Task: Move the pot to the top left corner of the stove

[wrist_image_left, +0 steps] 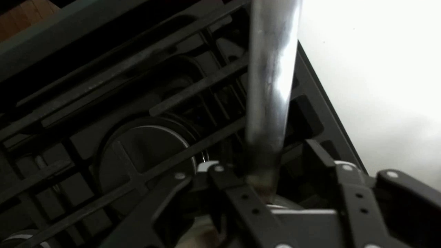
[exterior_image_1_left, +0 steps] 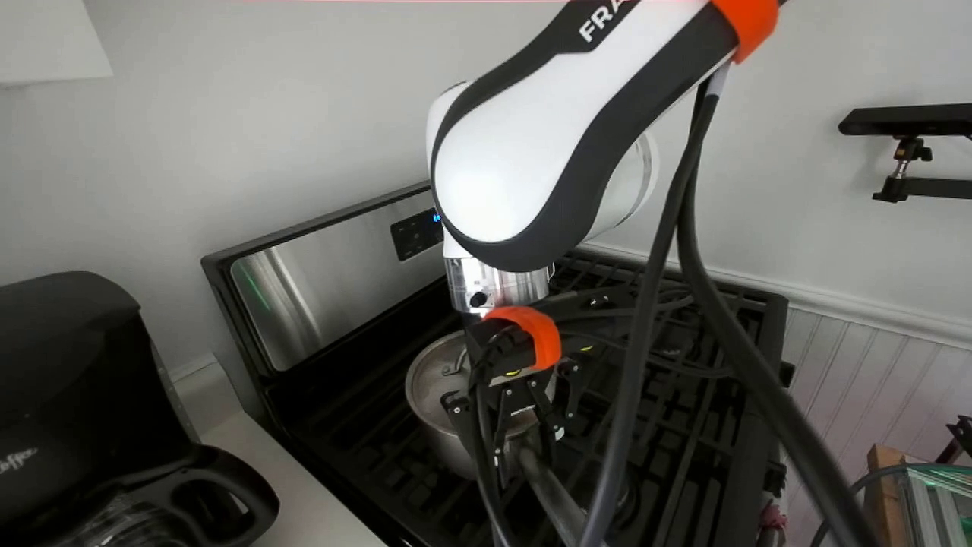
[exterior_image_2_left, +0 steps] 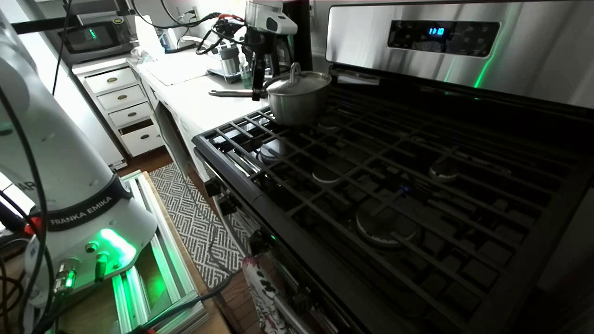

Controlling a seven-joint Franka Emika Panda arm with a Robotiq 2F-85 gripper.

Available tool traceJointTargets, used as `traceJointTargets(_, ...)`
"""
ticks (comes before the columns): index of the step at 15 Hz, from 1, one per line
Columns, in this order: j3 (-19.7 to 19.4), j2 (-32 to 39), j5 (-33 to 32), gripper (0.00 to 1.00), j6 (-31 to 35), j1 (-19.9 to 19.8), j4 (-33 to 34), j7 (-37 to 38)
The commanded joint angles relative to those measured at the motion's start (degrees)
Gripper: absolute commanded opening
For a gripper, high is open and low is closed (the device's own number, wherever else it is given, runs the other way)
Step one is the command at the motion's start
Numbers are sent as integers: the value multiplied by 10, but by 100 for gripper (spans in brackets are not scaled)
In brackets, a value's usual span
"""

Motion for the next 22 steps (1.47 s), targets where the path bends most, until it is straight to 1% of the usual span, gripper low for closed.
traceJointTargets(1, -7, -3, -4, 88, -4, 8, 9, -5)
traceJointTargets(2, -6, -8, -6, 95, -5, 8, 8, -3)
traceJointTargets(3, -6, -14, -6, 99, -6, 8, 6, -1)
traceJointTargets(4, -6, -25, -11, 100, -8, 9, 2, 6)
traceJointTargets(6, -5, -53, -22, 100, -11, 10, -7, 16)
traceJointTargets(10, 2, -129, -63, 100, -26, 9, -24, 43)
traceJointTargets(15, 20, -218, -183, 100, -52, -14, -32, 98)
traceJointTargets(18, 29, -252, -229, 100, -66, -26, -32, 118)
traceJointTargets(22, 37, -279, -252, 100, -81, -35, -33, 120)
